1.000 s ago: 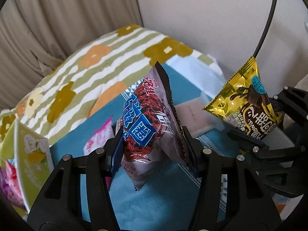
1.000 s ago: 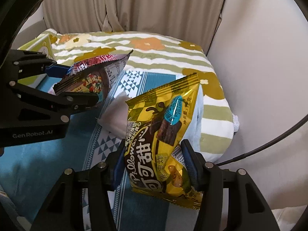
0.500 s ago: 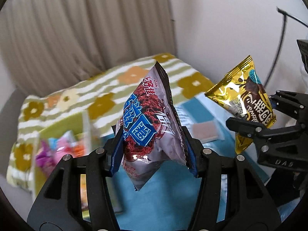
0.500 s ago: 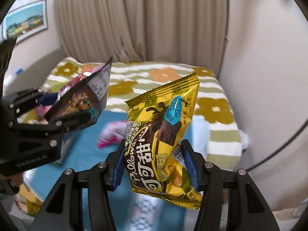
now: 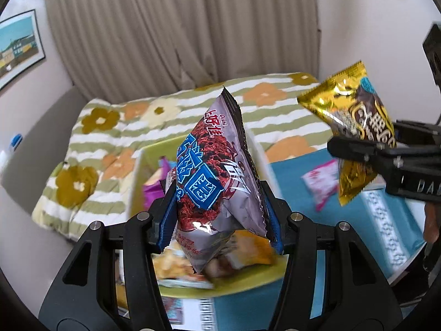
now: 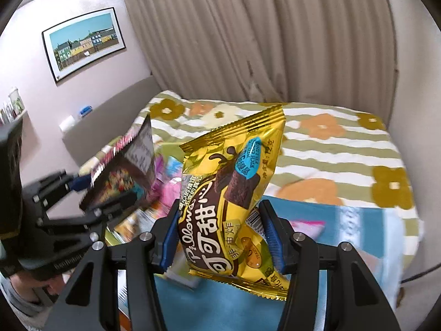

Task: Organize snacks
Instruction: 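Carry both bags into the cardboard box and open both tools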

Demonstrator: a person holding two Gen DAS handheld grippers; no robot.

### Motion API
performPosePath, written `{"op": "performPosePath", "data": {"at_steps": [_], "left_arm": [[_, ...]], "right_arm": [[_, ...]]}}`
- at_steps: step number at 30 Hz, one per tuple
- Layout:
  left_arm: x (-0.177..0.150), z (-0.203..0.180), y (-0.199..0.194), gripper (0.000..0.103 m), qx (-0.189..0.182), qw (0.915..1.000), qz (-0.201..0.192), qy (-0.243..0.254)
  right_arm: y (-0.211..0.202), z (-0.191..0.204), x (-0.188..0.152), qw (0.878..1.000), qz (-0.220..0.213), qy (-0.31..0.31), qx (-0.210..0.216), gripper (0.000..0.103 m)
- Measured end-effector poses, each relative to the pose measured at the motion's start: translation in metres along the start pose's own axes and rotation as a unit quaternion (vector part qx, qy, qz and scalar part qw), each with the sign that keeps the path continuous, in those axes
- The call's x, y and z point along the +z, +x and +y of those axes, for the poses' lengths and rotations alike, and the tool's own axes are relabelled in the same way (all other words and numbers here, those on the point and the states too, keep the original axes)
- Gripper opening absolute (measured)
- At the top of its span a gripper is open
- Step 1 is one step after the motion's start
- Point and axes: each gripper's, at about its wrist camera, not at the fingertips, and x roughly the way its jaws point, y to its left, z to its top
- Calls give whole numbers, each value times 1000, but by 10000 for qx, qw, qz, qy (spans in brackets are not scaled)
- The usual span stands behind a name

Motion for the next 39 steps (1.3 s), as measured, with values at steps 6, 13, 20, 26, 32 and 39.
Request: {"op": "performPosePath", "data": {"at_steps": [6, 13, 20, 26, 32, 39], "left_arm": [[-6, 28, 37, 81, -120, 9992, 368, 64], [-1, 51, 45, 102, -289, 9992, 218, 143], [2, 72, 71, 102, -553, 9975, 431, 66], [2, 84, 96, 102, -730, 9955, 592, 76], [-2, 89, 109, 102, -761, 9946, 698, 112], [-11, 93, 112, 102, -817, 9938, 758, 41]], "right_arm": [[48, 35, 22, 9997, 221, 57, 50, 50], [78, 34, 37, 9985, 472, 210, -198, 50], [109, 41, 46, 9960, 736, 347, -357, 50], [147, 36, 55, 9920, 1064, 511, -447, 51], [179, 30, 62, 9888, 1236, 753, -368, 83], [172, 40, 50, 9915, 1066, 633, -385, 103]]}}
